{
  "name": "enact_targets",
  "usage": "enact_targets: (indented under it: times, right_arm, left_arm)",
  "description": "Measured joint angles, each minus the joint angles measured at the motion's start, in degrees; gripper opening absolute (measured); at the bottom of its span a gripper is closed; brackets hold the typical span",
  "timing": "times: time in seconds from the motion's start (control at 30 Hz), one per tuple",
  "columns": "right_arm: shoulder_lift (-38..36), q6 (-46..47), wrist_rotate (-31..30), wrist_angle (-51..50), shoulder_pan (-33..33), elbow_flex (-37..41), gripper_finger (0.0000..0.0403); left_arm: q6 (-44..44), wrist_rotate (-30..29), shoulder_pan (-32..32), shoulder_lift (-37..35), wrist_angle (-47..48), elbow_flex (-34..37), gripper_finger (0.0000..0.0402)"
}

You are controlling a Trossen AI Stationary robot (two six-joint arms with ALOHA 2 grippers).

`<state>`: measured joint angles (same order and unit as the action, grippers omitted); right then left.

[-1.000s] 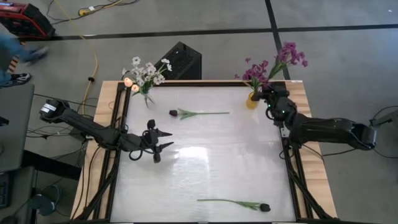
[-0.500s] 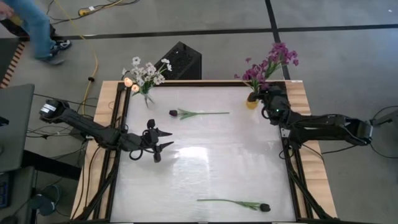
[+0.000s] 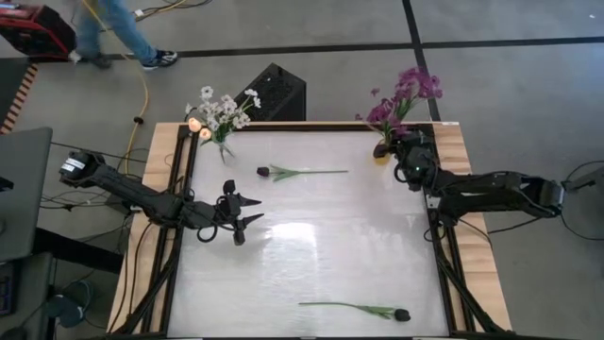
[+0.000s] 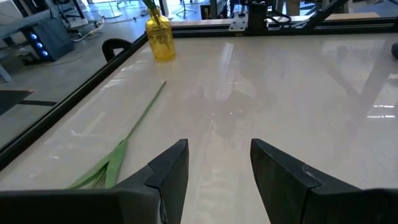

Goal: Sort flowers into vase by color
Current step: Put the purple flowers into the yellow vase

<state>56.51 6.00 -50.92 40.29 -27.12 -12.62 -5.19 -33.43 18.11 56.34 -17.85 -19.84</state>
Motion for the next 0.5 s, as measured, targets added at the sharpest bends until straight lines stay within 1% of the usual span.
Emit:
enact_targets:
  times: [0.13, 0.3, 0.5]
  right_arm:
    - [-0.4, -3.4, -0.2, 0.1, 1.4, 0.0, 0.0087]
    - [-0.4, -3.5, -2.9, -0.6, 2.1, 0.0, 0.0119]
    - [-1.0, -3.5, -3.2, -3.8, 2.1, -0.1, 0.0168]
  left_arm:
    - [0.0, 0.0, 0.0, 0.0, 0.0, 0.0, 0.0162]
    - [-0.1, 0.0, 0.0, 0.0, 0.0, 0.0, 0.0162]
    - [-0.2, 0.7, 0.0, 0.0, 0.0, 0.0, 0.0162]
